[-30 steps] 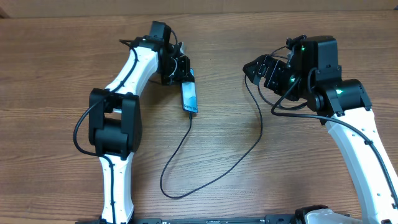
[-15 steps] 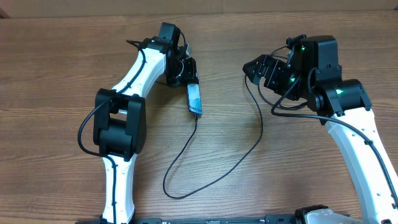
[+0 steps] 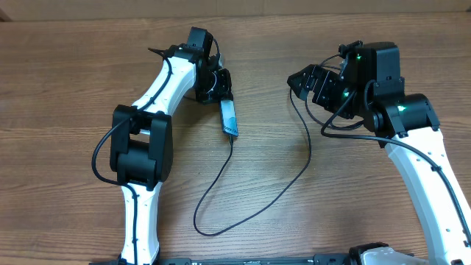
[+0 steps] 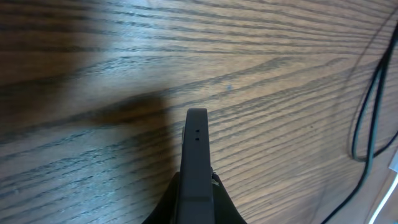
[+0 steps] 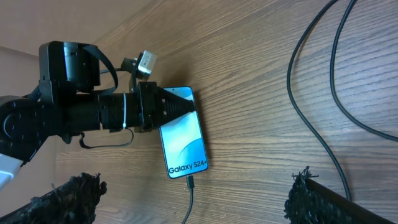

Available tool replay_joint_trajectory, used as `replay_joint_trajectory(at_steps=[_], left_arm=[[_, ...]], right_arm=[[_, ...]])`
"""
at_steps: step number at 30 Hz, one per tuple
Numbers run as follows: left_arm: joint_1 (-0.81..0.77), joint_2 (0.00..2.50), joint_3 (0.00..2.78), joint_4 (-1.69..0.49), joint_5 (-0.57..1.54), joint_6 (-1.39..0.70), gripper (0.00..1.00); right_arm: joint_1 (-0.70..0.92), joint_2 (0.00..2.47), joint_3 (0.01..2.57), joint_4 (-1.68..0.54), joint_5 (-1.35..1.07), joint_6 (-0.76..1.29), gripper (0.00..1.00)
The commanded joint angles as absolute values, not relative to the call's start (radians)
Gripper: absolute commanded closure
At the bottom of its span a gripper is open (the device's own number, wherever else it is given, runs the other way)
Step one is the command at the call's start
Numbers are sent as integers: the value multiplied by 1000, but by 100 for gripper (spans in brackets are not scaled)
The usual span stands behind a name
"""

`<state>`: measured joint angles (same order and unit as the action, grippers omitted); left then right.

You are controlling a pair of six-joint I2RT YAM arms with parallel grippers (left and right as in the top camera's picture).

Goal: Plug charger to phone and switch on socket
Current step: 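Lower the phone with the left gripper toward the table center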

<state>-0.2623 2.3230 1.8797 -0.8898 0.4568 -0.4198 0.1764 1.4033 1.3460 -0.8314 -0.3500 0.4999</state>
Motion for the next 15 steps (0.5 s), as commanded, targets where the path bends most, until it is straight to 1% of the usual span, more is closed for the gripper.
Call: replay_joint_trajectory(at_steps=[1,15], left_arm=[[-274,2319,1885,-890,450,-434,96],[-282,2319,1885,-896,436,-434,96]], right_arm=[[172,1387,1351,-826,-337,492,2],[172,1387,1351,-826,-337,492,2]])
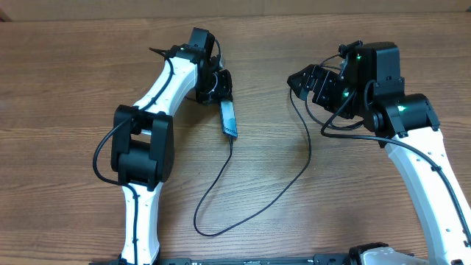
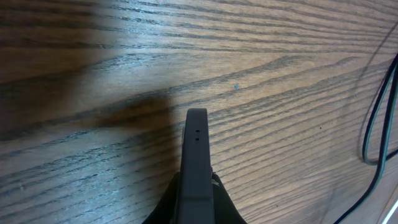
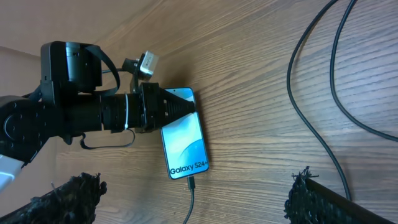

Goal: Plug charger to phone and switch on socket
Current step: 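Lower the phone with the left gripper toward the table center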

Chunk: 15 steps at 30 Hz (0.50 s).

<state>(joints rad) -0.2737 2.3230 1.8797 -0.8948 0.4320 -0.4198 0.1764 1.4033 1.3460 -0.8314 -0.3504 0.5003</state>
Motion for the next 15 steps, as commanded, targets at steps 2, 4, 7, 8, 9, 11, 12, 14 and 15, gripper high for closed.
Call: replay_joint_trajectory(at_steps=[2,4,7,8,9,11,12,14,15], left_arm=[[-283,2319,1885,-897,435,-434,96],[-283,2319,1885,-901,430,-434,96],[-283,2319,1885,-913,411,-434,96],[-283,2319,1885,-914,411,-434,95],[-283,2319,1885,-916,411,-434,96],[-283,2319,1885,-916,411,-434,96],[-283,2319,1885,-916,411,-434,96],[-284,2322,1884,-916,411,-434,96],[-285,2323,1884,-918,411,-434,96]], right_arm=[[172,1387,1351,-826,-337,492,2],[172,1387,1350,-826,-337,492,2],[172,1387,1349,-826,-337,492,2],[172,1387,1349,-826,-337,492,2],[172,1388,1349,-825,-337,492,2],[172,1388,1349,-825,-337,492,2],[172,1388,1349,-825,-337,492,2],[172,1388,1349,-825,-337,492,2],[172,1388,1349,-825,-337,492,2]])
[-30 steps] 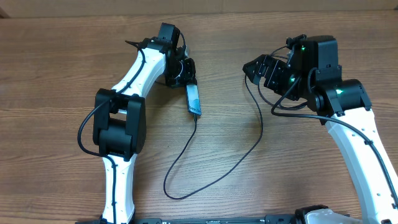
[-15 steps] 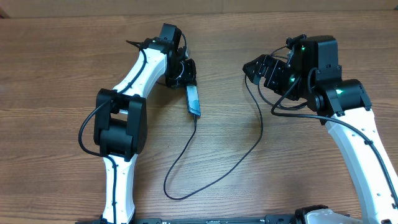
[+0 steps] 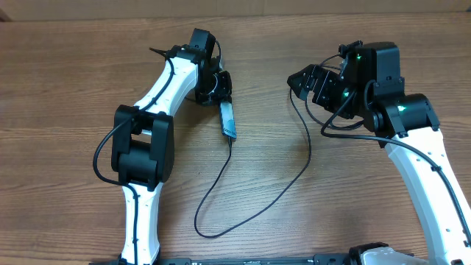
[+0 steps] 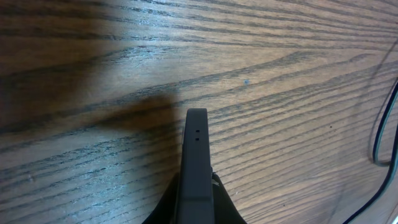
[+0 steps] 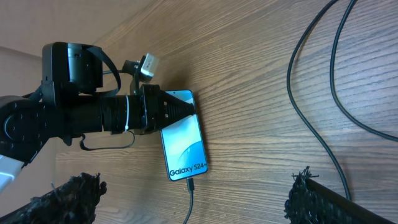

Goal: Plug charger to phone and switch on socket
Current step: 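Lower the phone with the left gripper toward the table center, then lay the phone flat on the table with the left gripper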

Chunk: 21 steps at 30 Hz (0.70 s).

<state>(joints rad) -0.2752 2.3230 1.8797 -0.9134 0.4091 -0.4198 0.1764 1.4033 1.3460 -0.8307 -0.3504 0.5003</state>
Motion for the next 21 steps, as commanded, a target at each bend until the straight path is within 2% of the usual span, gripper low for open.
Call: replay_joint_trajectory(at_steps=[1,14,21], left_arm=[[-287,2328,1884,-920,411,-434,96],[-299,2337,1884,-922,411,-433,96],[-323,2337,1880,-929,338,-430,96]], right_arm=[[172,1388,1349,-825,-337,492,2],[172,1388,1349,-825,-337,492,2],[172,1388,1349,-824,-337,492,2]])
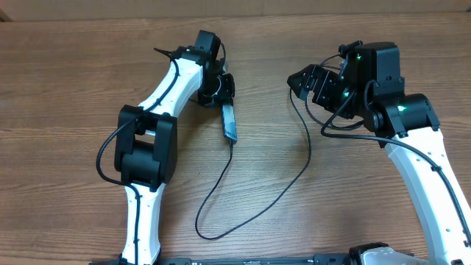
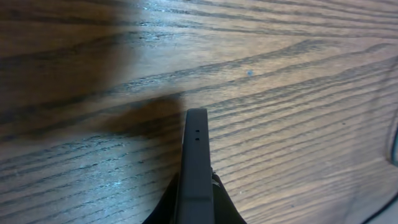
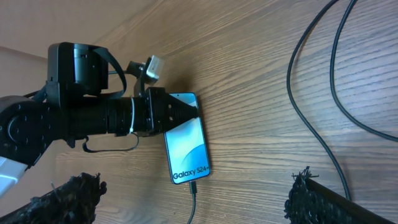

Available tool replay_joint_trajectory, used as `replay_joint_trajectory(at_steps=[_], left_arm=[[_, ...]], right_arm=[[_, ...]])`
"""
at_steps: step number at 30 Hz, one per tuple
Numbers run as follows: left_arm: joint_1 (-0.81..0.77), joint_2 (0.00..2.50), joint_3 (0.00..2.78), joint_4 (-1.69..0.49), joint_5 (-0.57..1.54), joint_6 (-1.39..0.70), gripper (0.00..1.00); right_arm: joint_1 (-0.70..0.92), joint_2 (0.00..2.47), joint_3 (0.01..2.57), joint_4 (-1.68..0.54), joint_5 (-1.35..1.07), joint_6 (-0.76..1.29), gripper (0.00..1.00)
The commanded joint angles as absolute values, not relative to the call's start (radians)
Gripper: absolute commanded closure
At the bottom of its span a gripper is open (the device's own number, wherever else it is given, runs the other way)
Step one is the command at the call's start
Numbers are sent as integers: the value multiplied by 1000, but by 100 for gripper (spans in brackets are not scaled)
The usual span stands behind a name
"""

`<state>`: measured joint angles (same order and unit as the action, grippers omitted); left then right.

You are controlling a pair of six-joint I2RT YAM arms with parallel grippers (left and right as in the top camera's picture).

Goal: Plug charger to phone and switch on socket
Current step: 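Lay the phone flat on the table with the left gripper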

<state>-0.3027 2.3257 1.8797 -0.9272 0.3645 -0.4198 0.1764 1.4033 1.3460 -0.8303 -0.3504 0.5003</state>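
Note:
The phone [image 1: 230,121] stands on its long edge on the wooden table, with my left gripper [image 1: 223,96] shut on its upper end. From the left wrist it is a dark slab [image 2: 196,149] between the fingers of the left gripper [image 2: 196,190]. The right wrist view shows its lit "Galaxy S24" screen [image 3: 186,149] with the black charger plug [image 3: 193,185] in the bottom port. My right gripper [image 1: 299,79] hangs open above the table to the right, its wide-spread jaws [image 3: 191,190] holding nothing. No socket is in view.
The black charger cable [image 1: 250,210] loops from the phone toward the table's front, then climbs up to the right arm [image 1: 307,147]. The left arm's white links [image 1: 158,103] stretch across the left half of the table.
The left gripper, still shut on the phone, has shifted a little to the right, carrying the phone with it. The right arm has not moved.
At every earlier moment my left gripper was shut on the phone's upper end with the charger plugged in, and the right gripper hung open. The wood grain under the left wrist camera drifted step by step, so the phone has crept slightly across the table.

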Motion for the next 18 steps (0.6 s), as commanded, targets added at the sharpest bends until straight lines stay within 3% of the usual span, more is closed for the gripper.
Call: replay_joint_trajectory(at_steps=[1,18], left_arm=[[-324,2337,1880,-929,339,-430,95],[-330,2338,1880,-931,311,-431,95]], right_arm=[[172,1388,1349,-824,-337,492,2],[172,1388,1349,-825,-337,492,2]])
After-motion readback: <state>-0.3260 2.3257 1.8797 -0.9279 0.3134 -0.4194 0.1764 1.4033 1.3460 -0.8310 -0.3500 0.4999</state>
